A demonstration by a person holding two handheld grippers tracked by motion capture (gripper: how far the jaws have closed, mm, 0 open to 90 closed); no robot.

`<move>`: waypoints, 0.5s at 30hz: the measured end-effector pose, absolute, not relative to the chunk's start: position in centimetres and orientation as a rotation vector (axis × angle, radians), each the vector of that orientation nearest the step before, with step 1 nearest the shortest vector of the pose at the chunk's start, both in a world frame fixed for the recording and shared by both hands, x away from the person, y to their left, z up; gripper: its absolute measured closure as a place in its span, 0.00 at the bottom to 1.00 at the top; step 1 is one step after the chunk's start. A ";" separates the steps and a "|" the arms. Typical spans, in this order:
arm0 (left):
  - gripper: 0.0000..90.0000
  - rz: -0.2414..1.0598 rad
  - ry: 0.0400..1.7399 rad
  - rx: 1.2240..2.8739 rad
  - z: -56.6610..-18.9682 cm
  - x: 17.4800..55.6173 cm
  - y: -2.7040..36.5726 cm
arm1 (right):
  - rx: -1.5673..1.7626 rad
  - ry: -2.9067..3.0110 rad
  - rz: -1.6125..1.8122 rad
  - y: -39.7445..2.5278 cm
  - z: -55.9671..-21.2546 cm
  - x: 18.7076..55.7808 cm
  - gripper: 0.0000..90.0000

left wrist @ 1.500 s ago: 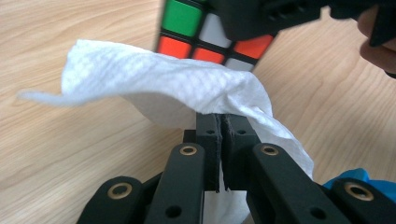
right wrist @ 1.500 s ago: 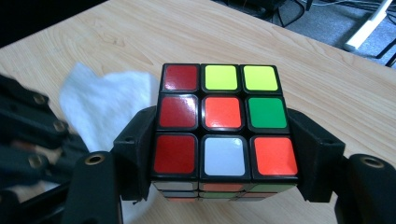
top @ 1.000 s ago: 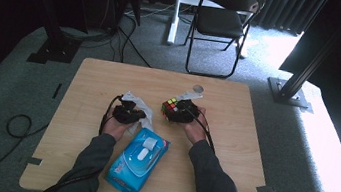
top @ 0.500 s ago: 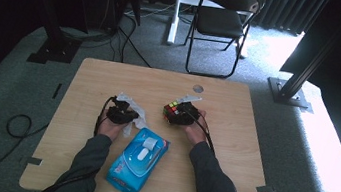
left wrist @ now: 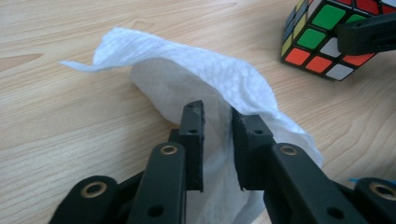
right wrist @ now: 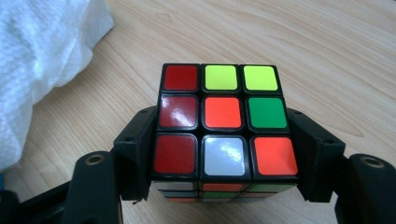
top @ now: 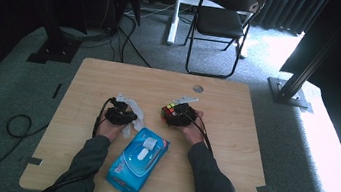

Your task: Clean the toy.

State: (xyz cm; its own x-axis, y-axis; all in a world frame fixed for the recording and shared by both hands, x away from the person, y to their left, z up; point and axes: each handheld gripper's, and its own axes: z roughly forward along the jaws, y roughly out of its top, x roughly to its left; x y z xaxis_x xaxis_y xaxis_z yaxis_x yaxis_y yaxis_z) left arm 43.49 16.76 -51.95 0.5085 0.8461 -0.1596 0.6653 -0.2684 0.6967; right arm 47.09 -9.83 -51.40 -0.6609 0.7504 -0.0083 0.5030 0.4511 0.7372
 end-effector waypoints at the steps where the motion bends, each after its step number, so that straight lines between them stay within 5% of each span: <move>1: 0.80 0.315 1.241 2.013 -52.0 43.5 16.8 | 1.070 2.372 1.037 -9.9 -51.5 47.1 0.38; 9: 0.71 0.337 1.295 2.001 -52.1 43.6 17.1 | 1.097 2.357 1.036 -10.1 -51.7 47.2 0.37; 15: 0.63 0.326 1.287 1.970 -51.7 43.2 17.4 | 1.094 2.337 1.099 -10.6 -51.1 47.1 0.27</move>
